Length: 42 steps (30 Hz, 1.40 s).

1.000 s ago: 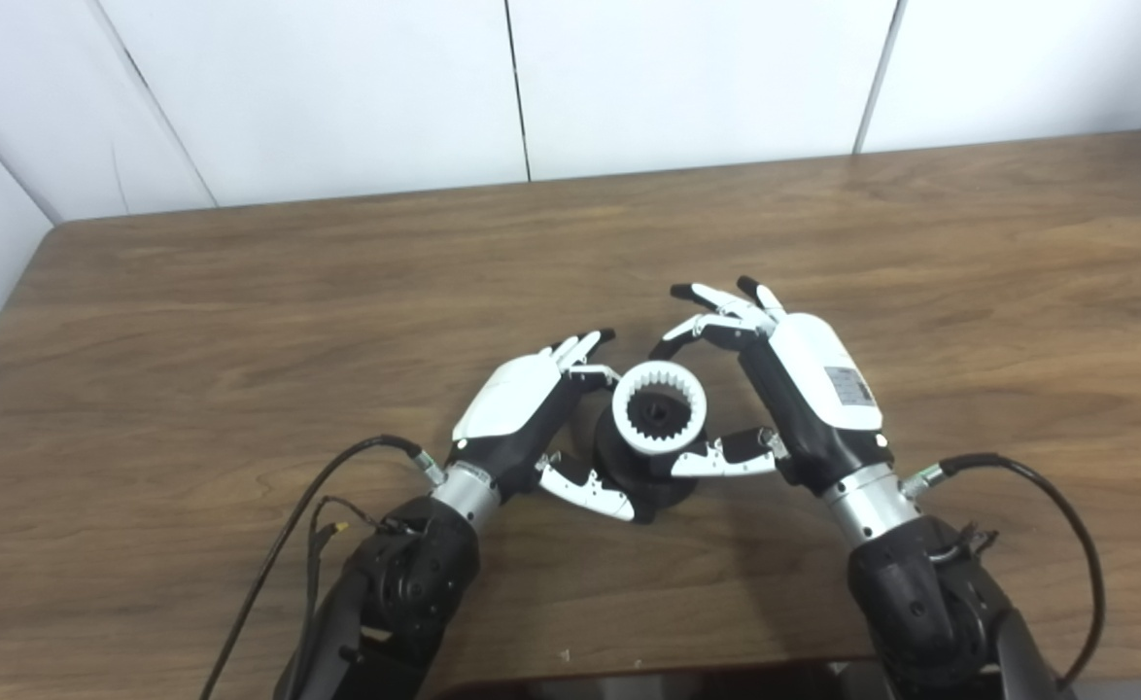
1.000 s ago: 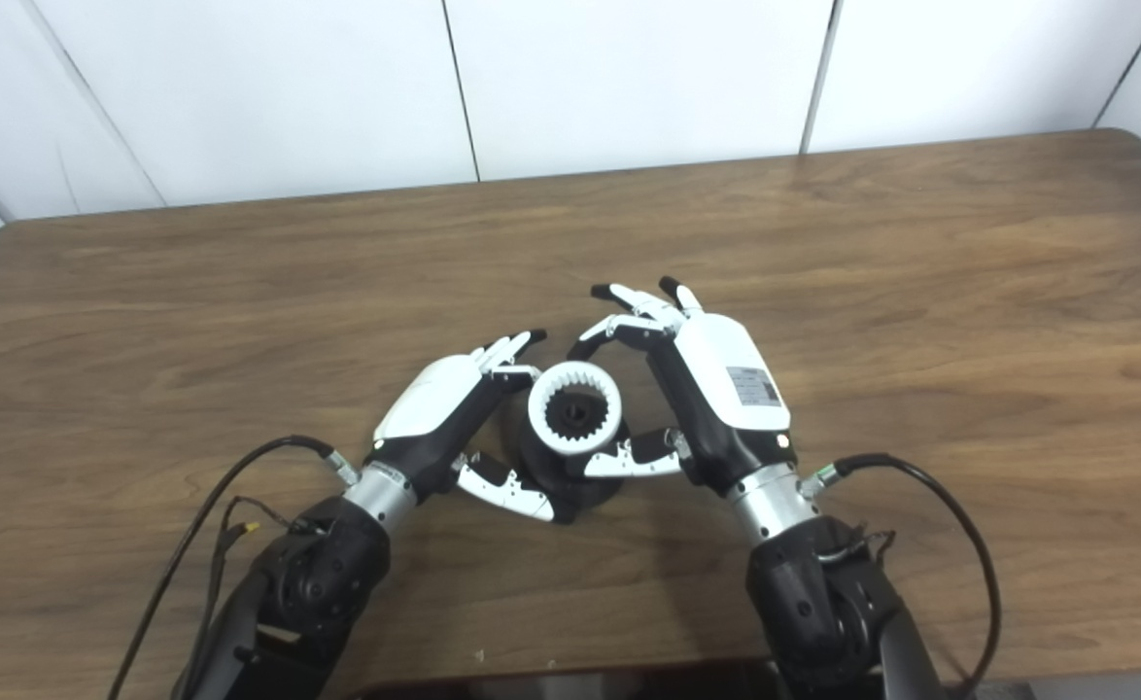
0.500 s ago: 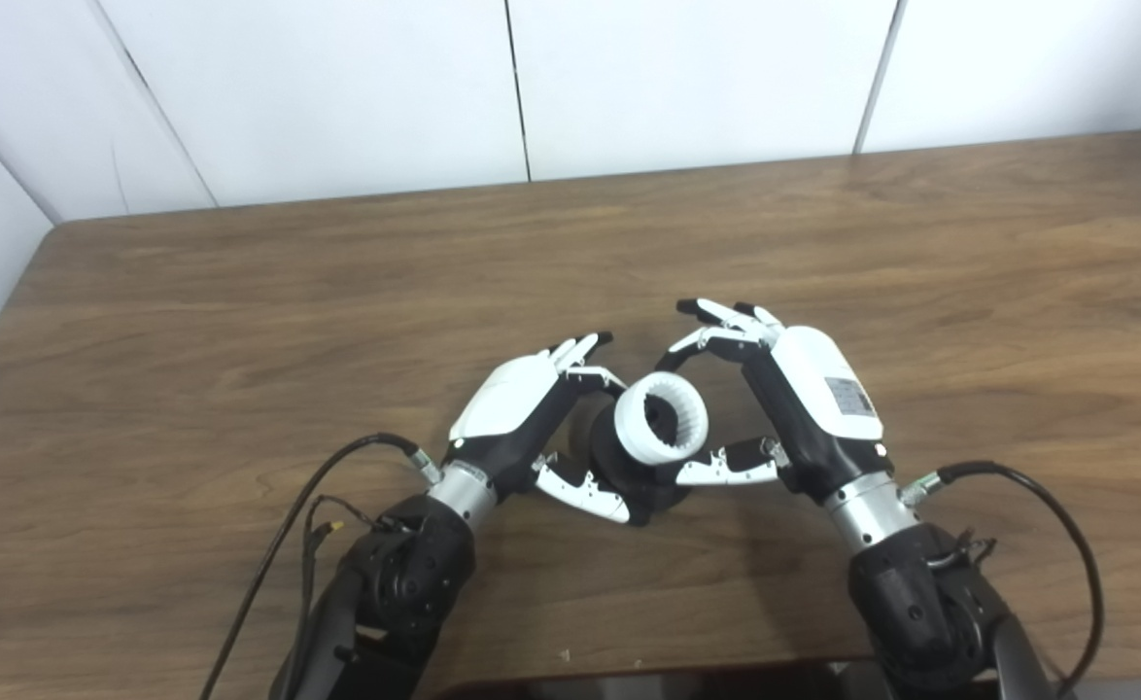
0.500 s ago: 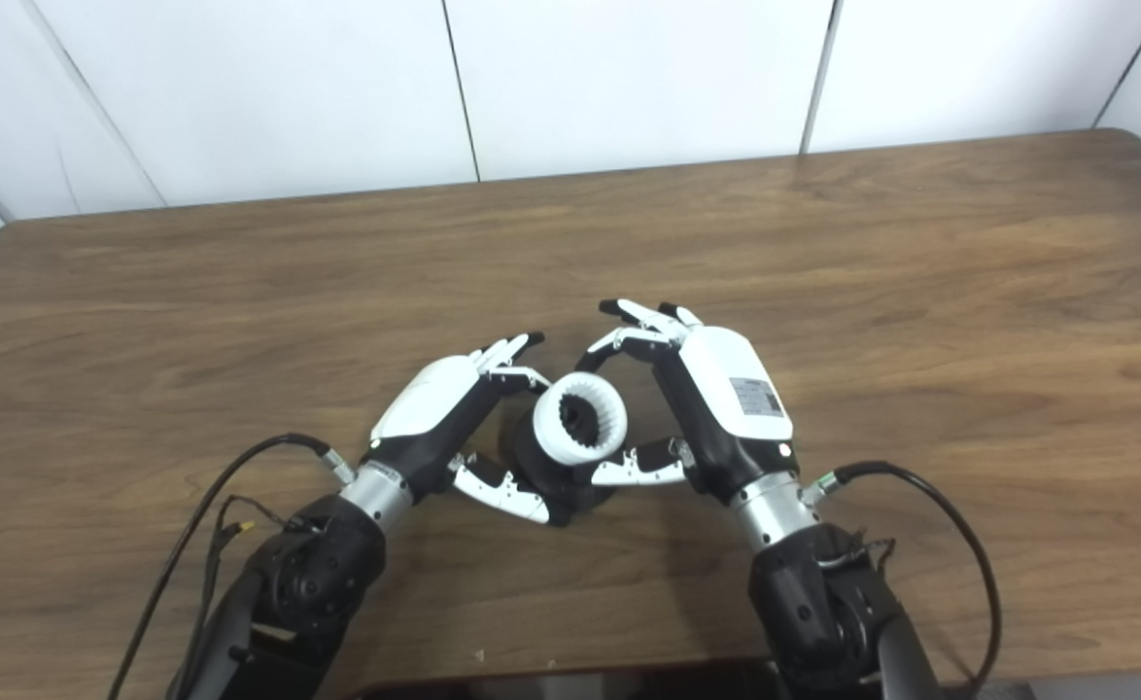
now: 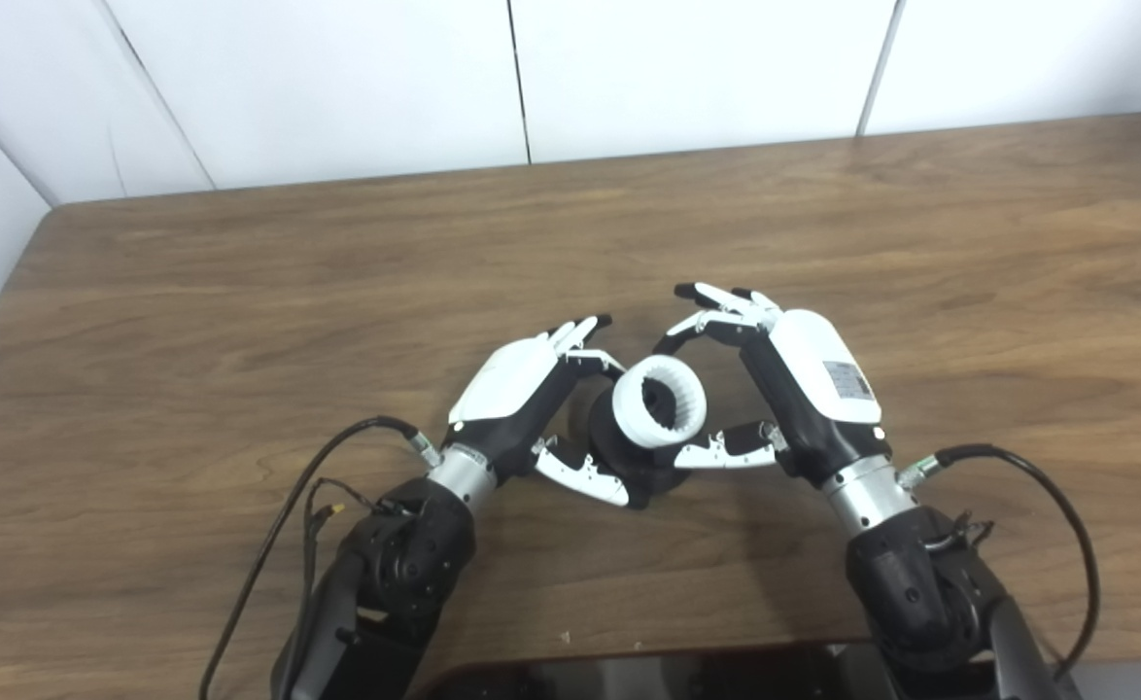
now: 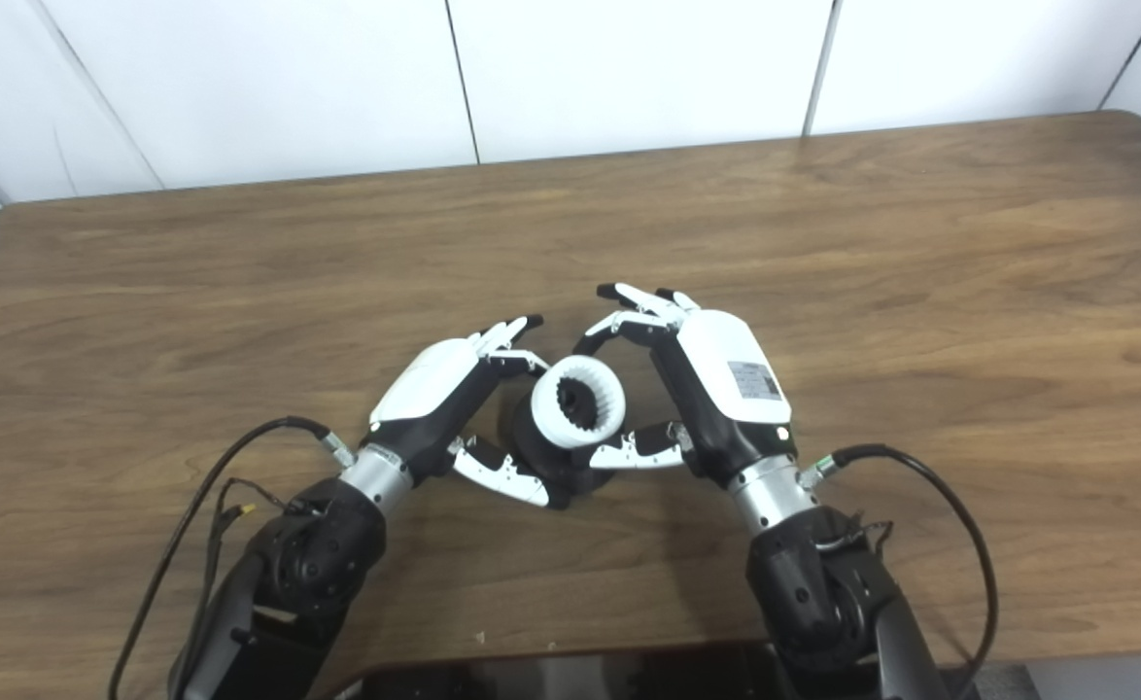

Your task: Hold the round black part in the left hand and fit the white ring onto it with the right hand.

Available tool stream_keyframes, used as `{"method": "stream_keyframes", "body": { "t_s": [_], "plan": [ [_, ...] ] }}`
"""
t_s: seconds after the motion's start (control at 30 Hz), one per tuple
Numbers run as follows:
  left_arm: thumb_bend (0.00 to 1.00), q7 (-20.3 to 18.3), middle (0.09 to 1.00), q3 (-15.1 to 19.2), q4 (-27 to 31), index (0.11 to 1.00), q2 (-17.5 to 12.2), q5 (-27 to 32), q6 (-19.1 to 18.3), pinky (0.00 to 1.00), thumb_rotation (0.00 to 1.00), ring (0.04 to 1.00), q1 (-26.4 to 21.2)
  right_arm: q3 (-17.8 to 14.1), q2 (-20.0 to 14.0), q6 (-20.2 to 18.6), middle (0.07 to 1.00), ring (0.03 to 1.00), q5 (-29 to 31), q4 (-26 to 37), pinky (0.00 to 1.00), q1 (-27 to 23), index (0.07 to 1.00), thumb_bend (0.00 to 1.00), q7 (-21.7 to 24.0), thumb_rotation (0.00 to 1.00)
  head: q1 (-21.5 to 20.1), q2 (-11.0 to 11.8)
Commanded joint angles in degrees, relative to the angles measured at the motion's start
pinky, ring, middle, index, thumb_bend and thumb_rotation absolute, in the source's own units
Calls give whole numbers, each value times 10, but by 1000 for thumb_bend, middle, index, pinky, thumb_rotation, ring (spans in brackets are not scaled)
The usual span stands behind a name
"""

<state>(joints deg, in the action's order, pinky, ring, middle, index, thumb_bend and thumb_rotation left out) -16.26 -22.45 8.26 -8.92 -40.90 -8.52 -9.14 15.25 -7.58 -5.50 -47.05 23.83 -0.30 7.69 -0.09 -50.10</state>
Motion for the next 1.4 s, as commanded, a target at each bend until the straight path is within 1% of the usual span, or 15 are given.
{"method": "stream_keyframes", "body": {
  "t_s": [0.0, 0.2, 0.53, 0.73, 0.93, 0.97, 1.0, 1.07, 1.13, 1.17, 1.2, 1.27, 1.37],
  "plan": [
    [1000, 9, 1000, 1, 25, 606, 5, -6, 3, 1000, 318, 1000, -20, 4, 2, 9, 875, 861, -9, 23, 930, -25, 495, 521, 5, 156, 0, -1],
    [999, 8, 1000, 0, 25, 604, 9, -7, 1, 1000, 308, 1000, -20, 9, 2, 4, 865, 849, -29, 39, 926, -37, 493, 522, 28, 154, 0, -2],
    [996, 9, 1000, 1, 25, 605, 10, -11, 2, 1000, 312, 1000, -20, 10, 0, 3, 864, 846, -39, 31, 912, -34, 492, 523, 46, 153, 0, -4],
    [998, 8, 1000, 2, 26, 606, 10, -10, 1, 1000, 309, 1000, -20, 10, -1, 0, 866, 849, -42, 33, 921, -34, 493, 522, 58, 156, 0, -5],
    [998, 7, 1000, 3, 27, 606, 8, -6, 4, 1000, 311, 1000, -21, 10, -3, -14, 877, 854, -53, 41, 924, -33, 496, 520, 83, 162, -1, -6],
    [996, 7, 1000, 3, 27, 606, 8, -6, 4, 1000, 310, 1000, -21, 10, -3, -17, 888, 861, -55, 43, 920, -33, 599, 708, 89, 253, -1, -6],
    [996, 6, 1000, 4, 26, 606, 8, -5, 4, 1000, 309, 1000, -21, 10, -3, -21, 893, 866, -59, 46, 920, -34, 638, 772, 97, 287, -2, -6],
    [994, 5, 1000, 4, 26, 607, 7, -3, 5, 1000, 316, 1000, -22, 11, -5, -37, 913, 884, -66, 54, 932, -37, 703, 839, 124, 338, -2, -6],
    [1000, 4, 1000, 5, 25, 607, 7, -1, 4, 1000, 343, 1000, -23, 10, -6, -49, 941, 907, -70, 60, 942, -40, 794, 916, 145, 418, -1, -6],
    [996, 4, 1000, 5, 25, 608, 7, 0, 4, 1000, 337, 1000, -23, 10, -7, -54, 959, 919, -68, 62, 928, -41, 870, 977, 153, 508, -1, -6],
    [993, 4, 1000, 6, 25, 608, 6, 0, 5, 1000, 334, 1000, -24, 9, -8, -57, 967, 924, -68, 64, 926, -42, 902, 989, 159, 526, -2, -7],
    [988, 3, 1000, 5, 26, 609, 5, 0, 4, 1000, 328, 1000, -24, 8, -7, -62, 980, 931, -65, 66, 924, -43, 962, 999, 169, 525, -2, -7],
    [988, 0, 1000, 6, 29, 610, 5, 0, 2, 1000, 326, 1000, -24, 7, -7, -68, 993, 939, -63, 68, 912, -44, 995, 1000, 178, 529, -2, -7]
  ]
}}
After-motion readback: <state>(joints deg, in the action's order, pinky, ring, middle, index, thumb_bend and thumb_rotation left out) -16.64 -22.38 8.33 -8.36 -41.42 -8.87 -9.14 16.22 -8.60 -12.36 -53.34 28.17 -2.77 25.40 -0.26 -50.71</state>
